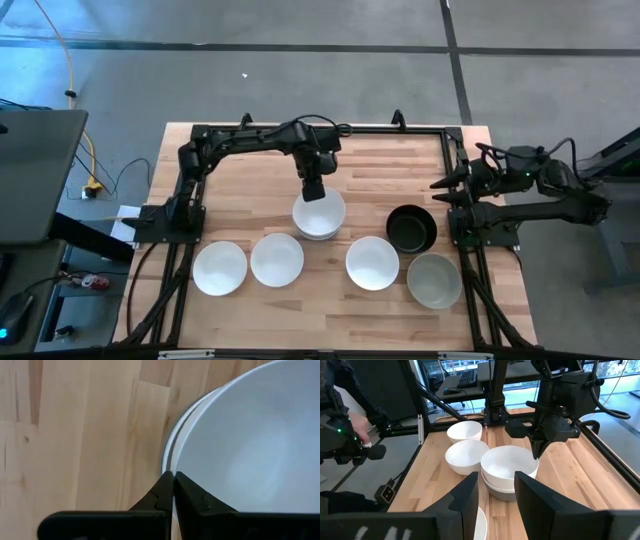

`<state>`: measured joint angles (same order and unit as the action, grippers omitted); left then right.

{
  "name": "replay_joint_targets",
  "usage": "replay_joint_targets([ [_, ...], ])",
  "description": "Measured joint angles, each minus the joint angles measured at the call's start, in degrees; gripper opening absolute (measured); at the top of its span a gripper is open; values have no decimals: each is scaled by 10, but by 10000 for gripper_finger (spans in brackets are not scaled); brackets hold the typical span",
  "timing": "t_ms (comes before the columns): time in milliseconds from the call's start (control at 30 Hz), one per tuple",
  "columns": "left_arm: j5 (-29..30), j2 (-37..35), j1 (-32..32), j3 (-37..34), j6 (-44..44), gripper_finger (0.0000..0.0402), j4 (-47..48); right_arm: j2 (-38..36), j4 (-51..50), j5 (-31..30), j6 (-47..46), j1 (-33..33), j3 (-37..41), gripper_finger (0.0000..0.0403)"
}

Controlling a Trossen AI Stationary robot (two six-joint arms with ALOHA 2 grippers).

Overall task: Nest bowls inside each other
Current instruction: Stack the white bowl on top of the white bowl

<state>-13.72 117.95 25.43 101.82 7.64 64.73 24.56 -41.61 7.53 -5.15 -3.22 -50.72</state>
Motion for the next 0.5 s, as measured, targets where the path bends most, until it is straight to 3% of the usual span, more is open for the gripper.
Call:
replay_joint_targets([
  [500, 9, 0, -9, -17, -15, 0, -11, 0, -1, 0, -4, 0, 0, 119],
])
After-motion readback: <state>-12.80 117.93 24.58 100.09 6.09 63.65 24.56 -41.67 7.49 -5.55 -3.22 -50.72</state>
